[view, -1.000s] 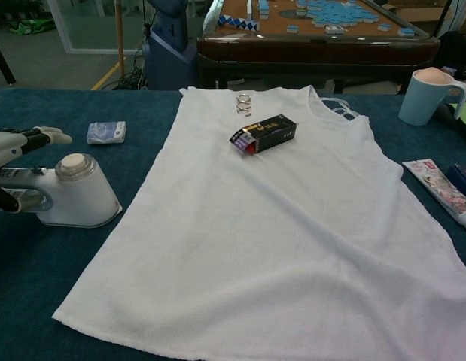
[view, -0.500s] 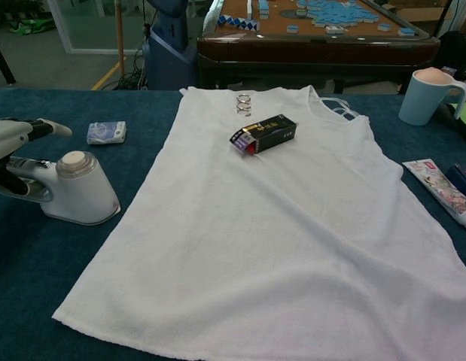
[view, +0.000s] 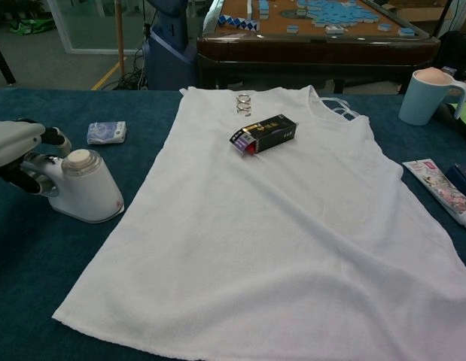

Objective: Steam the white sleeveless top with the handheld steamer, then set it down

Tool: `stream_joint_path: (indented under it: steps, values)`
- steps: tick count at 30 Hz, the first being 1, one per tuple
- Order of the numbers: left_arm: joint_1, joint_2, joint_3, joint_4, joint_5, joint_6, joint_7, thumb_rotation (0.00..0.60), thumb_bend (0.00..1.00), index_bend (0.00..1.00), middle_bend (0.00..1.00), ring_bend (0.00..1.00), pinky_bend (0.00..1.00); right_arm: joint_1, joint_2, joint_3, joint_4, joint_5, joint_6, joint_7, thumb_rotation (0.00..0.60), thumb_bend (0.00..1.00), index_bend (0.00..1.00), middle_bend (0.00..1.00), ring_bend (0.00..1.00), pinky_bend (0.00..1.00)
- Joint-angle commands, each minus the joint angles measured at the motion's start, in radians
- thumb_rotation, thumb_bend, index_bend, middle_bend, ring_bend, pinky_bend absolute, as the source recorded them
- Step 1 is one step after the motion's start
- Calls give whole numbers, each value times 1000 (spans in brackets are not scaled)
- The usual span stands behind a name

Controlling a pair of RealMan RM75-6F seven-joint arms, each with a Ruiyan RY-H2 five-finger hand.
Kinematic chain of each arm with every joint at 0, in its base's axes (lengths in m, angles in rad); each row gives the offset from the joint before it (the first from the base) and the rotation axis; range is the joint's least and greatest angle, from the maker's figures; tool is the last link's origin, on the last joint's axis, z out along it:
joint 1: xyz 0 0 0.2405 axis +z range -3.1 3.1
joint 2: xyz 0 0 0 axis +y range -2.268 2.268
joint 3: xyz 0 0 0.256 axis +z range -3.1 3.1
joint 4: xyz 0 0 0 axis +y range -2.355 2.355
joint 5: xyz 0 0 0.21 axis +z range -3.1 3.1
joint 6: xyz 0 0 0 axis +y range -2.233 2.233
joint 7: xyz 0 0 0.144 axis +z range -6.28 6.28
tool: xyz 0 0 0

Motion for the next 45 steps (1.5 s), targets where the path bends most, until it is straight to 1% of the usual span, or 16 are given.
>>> stream_joint_path:
  steps: [1, 3, 5, 7, 10, 13, 16, 20, 23, 25, 33, 38, 45]
  values:
    - [-4, -7, 3, 7, -1, 0, 5, 600, 306, 438, 247, 199, 0, -1, -1, 0, 1, 1, 0, 0, 600, 42, 7, 100, 0, 0]
    - [-6, -13, 6, 13, 3, 4, 5, 600, 306, 464, 273, 221, 4, -2, -1, -1, 2, 3, -1, 2, 600, 42, 7, 100, 0, 0]
    - [-7, -20, 9, 20, 8, 8, -4, 600, 305, 507, 319, 258, 49, -3, -2, -2, 4, 4, 0, 3, 600, 42, 7, 100, 0, 0]
    - [-8, -26, 12, 31, 15, 10, -16, 600, 306, 547, 355, 291, 137, -5, -2, -2, 5, 5, 1, 4, 600, 42, 7, 100, 0, 0]
    - [-9, -33, 14, 46, 27, 15, -38, 600, 305, 589, 372, 324, 263, -7, -1, -3, 5, 6, 2, 4, 600, 42, 7, 100, 0, 0]
    - [-10, -35, 15, 52, 38, 23, -52, 600, 305, 621, 383, 337, 292, -7, 0, -3, 4, 6, 2, 4, 600, 42, 7, 100, 0, 0]
    - [-11, -36, 16, 58, 53, 30, -79, 600, 306, 638, 412, 363, 358, -7, -1, -4, 3, 7, 0, 3, 600, 42, 7, 100, 0, 0]
    - [-13, -44, 18, 83, 77, 40, -119, 600, 306, 680, 499, 445, 462, -6, 0, -4, 0, 7, -5, 0, 600, 42, 7, 100, 0, 0]
    - [-17, -53, 22, 111, 97, 45, -148, 600, 306, 738, 566, 494, 509, -5, 1, -5, -2, 8, -8, -2, 600, 42, 7, 100, 0, 0]
    - [-20, -56, 26, 129, 108, 43, -163, 600, 306, 754, 609, 529, 527, -5, 2, -6, -5, 8, -11, -5, 600, 42, 7, 100, 0, 0]
    - [-27, -49, 26, 152, 124, 32, -214, 600, 306, 769, 713, 616, 570, 0, 7, -10, -15, 13, -30, -12, 600, 42, 7, 100, 0, 0]
    - [-33, -8, 14, 111, 92, -28, -258, 600, 306, 792, 744, 640, 589, 6, 10, -14, -22, 11, -45, -15, 600, 43, 7, 100, 0, 0]
    - [-45, 59, -12, 41, 35, -107, -301, 600, 306, 805, 760, 653, 602, 17, 14, -24, -33, 6, -76, -20, 600, 42, 7, 100, 0, 0]
